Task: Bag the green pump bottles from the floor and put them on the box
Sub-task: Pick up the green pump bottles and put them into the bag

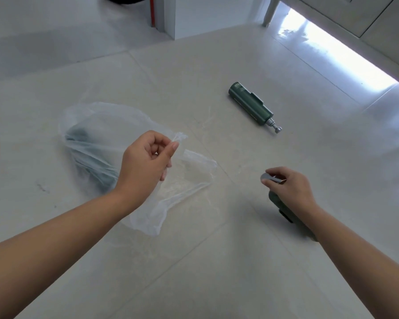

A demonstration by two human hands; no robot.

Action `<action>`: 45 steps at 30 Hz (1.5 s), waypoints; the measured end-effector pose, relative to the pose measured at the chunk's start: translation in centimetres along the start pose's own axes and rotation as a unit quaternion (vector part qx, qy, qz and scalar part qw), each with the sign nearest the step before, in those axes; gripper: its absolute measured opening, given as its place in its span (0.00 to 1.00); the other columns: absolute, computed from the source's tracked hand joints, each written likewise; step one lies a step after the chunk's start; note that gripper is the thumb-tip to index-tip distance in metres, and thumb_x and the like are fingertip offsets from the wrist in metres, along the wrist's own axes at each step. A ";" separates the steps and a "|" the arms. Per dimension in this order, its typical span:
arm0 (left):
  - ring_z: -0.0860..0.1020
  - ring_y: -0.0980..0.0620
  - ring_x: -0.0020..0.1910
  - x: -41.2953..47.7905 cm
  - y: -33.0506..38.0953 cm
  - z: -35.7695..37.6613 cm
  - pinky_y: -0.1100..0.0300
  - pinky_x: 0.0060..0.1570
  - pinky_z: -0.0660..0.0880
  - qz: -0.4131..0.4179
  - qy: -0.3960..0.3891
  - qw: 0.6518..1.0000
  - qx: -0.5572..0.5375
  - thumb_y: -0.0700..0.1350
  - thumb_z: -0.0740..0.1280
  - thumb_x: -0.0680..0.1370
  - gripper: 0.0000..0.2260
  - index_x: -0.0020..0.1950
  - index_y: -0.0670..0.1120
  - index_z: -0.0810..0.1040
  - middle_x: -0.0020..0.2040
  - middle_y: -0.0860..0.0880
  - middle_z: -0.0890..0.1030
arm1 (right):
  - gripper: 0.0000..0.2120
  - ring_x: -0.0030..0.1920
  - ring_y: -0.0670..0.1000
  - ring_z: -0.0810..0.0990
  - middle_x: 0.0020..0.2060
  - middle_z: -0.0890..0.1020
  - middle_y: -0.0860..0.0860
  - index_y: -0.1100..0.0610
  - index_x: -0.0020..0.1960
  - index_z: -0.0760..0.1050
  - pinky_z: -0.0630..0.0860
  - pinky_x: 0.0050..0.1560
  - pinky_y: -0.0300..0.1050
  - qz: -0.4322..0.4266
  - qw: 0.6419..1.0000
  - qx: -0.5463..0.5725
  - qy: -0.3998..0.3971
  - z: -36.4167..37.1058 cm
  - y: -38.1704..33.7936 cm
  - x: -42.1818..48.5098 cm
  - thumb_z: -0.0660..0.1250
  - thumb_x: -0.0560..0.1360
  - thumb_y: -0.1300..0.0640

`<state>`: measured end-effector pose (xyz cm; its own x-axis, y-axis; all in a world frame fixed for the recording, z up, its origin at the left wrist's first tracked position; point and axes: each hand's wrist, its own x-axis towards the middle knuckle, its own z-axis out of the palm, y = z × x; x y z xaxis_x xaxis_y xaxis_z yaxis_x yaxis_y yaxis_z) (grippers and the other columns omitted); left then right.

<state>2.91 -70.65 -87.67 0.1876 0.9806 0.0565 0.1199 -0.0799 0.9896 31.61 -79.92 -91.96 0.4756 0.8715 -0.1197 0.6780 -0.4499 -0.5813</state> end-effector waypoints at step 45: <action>0.68 0.55 0.19 0.3 0.7 -0.6 0.64 0.21 0.67 0.011 0.028 0.999 -0.015 0.43 0.67 0.74 0.06 0.38 0.47 0.73 0.26 0.46 0.74 | 0.07 0.33 0.39 0.75 0.35 0.76 0.44 0.54 0.44 0.80 0.66 0.34 0.30 -0.185 0.980 -0.039 -0.065 -6.6 -9.6 -3.2 0.72 0.68 0.62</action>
<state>2.45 -70.29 -86.89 0.1349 0.9872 0.0848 0.0870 -0.0971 0.9915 27.28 -79.63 -80.70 0.1170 0.9930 -0.0169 0.8342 -0.1075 -0.5408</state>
